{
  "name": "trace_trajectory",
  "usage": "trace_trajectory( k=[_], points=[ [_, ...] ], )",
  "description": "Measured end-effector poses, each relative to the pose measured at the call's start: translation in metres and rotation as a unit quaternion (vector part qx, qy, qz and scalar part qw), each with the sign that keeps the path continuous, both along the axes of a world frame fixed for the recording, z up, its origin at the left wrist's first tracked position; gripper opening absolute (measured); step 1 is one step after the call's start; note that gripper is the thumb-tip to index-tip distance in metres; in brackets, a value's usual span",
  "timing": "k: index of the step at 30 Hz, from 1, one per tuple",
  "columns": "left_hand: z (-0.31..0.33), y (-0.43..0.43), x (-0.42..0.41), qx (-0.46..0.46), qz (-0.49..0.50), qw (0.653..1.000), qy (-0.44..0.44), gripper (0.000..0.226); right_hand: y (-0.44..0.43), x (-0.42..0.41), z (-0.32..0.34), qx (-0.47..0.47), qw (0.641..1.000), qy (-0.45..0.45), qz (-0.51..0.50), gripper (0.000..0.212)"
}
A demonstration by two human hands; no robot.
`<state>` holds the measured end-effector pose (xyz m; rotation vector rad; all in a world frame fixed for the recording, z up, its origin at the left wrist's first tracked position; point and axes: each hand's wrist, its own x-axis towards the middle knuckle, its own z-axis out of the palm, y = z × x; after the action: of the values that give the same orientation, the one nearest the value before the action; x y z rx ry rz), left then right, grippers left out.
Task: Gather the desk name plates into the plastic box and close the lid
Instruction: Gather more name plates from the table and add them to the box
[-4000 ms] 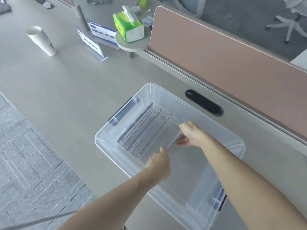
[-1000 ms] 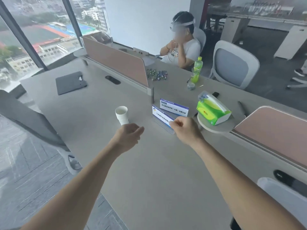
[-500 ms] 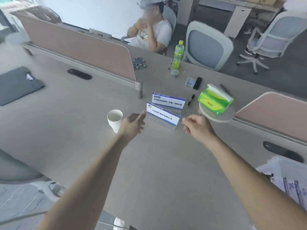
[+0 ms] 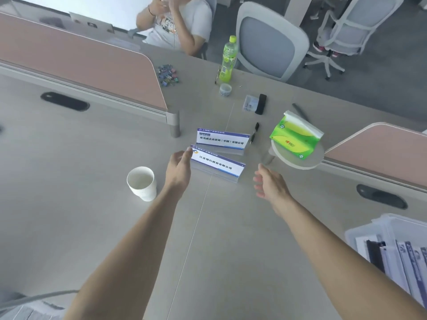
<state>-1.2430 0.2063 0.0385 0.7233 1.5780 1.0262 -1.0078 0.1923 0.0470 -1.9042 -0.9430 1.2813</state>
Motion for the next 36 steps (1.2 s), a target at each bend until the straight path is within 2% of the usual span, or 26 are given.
trace_trajectory(
  k=[5,8,13,17,19,21,23,25,26,30,33,36],
  points=[
    [-0.036,0.031,0.010,-0.049,0.017,0.998,0.018,0.078,0.042,-0.006,-0.040,-0.031,0.999,0.027,-0.007,0.043],
    [-0.062,0.051,0.018,-0.058,0.025,0.998,0.021,0.075,0.063,-0.008,-0.068,-0.043,0.998,0.051,-0.013,0.060],
    [-0.099,0.082,0.026,-0.057,0.055,0.996,0.046,0.069,0.083,-0.009,-0.099,-0.019,0.997,0.073,0.010,0.050],
    [-0.116,0.096,0.030,-0.049,0.053,0.997,0.032,0.062,0.091,-0.010,-0.121,-0.027,0.997,0.075,0.017,0.066],
    [-0.123,0.103,0.035,-0.046,0.027,0.998,0.044,0.044,0.093,-0.017,-0.125,-0.042,0.996,0.079,0.014,0.089],
    [-0.126,0.107,0.040,-0.045,0.025,0.998,0.047,0.050,0.094,-0.022,-0.127,-0.037,0.995,0.091,-0.003,0.099],
    [-0.128,0.108,0.043,-0.040,0.035,0.997,0.047,0.062,0.095,-0.024,-0.126,-0.027,0.994,0.106,-0.022,0.082],
    [-0.126,0.106,0.045,-0.031,0.042,0.998,0.046,0.064,0.095,-0.023,-0.125,-0.015,0.992,0.118,-0.030,0.043],
    [-0.123,0.105,0.044,-0.027,0.045,0.998,0.045,0.063,0.095,-0.022,-0.122,-0.008,0.992,0.122,-0.032,0.033],
    [-0.108,0.099,0.041,-0.015,0.070,0.997,-0.012,0.056,0.089,-0.020,-0.104,0.019,0.992,0.117,-0.035,0.038],
    [-0.088,0.088,0.040,0.003,0.080,0.997,-0.021,0.053,0.082,-0.020,-0.083,0.038,0.993,0.107,-0.030,0.034],
    [-0.060,0.073,0.040,0.014,0.091,0.995,-0.038,0.057,0.069,-0.021,-0.056,0.049,0.993,0.106,-0.022,0.047]
  ],
)
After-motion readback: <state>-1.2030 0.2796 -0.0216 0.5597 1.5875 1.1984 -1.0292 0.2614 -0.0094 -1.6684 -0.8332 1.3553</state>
